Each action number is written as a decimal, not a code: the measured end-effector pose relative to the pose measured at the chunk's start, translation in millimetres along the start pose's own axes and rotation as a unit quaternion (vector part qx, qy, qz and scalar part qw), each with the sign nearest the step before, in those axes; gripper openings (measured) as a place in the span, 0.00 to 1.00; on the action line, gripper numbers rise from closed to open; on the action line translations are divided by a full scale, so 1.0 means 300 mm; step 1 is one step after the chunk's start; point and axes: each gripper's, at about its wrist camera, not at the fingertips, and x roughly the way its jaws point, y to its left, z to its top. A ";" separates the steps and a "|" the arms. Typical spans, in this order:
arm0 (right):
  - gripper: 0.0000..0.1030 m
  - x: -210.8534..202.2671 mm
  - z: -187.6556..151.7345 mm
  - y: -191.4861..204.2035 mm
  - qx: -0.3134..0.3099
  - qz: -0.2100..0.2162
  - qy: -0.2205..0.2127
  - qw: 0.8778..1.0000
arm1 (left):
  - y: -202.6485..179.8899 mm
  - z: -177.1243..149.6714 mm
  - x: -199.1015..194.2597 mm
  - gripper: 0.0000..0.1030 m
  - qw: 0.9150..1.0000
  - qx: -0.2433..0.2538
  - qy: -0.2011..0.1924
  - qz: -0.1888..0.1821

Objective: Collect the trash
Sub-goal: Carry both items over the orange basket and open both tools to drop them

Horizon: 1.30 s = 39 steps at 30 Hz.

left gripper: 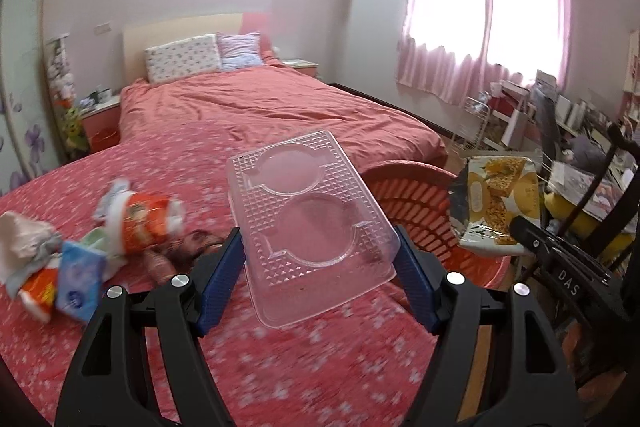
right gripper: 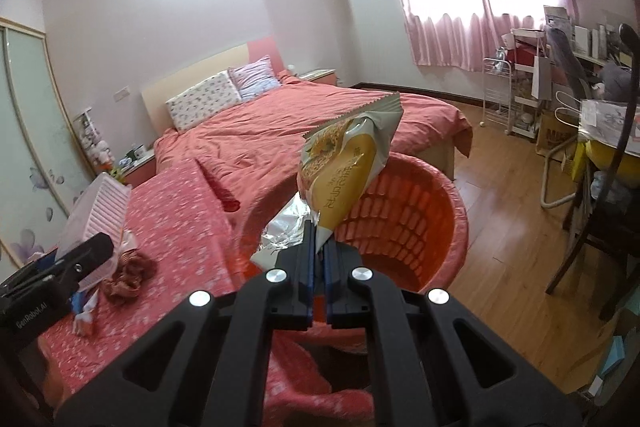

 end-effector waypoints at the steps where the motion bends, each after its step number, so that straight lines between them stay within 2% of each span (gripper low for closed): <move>1: 0.05 0.009 0.001 -0.008 0.002 0.000 0.000 1.000 | -0.014 0.004 0.016 0.70 1.000 0.004 0.003 -0.004; 9: 0.05 0.064 0.008 -0.065 0.015 -0.001 0.000 1.000 | -0.112 0.024 0.098 0.70 0.999 0.031 0.014 -0.028; 29: 0.06 0.166 0.036 -0.133 0.038 0.002 0.005 0.999 | -0.203 0.036 0.261 0.71 0.996 0.056 0.043 -0.058; 35: 0.15 0.198 0.034 -0.147 0.047 0.005 0.012 0.999 | -0.204 0.025 0.300 0.75 0.995 0.054 0.064 -0.053; 37: 0.22 0.205 0.030 -0.156 0.051 0.003 0.014 0.999 | -0.193 0.023 0.309 0.80 0.995 0.048 0.072 -0.050; 39: 0.30 0.204 0.021 -0.154 0.050 -0.003 0.013 0.999 | -0.178 0.025 0.312 0.81 0.994 0.037 0.079 -0.060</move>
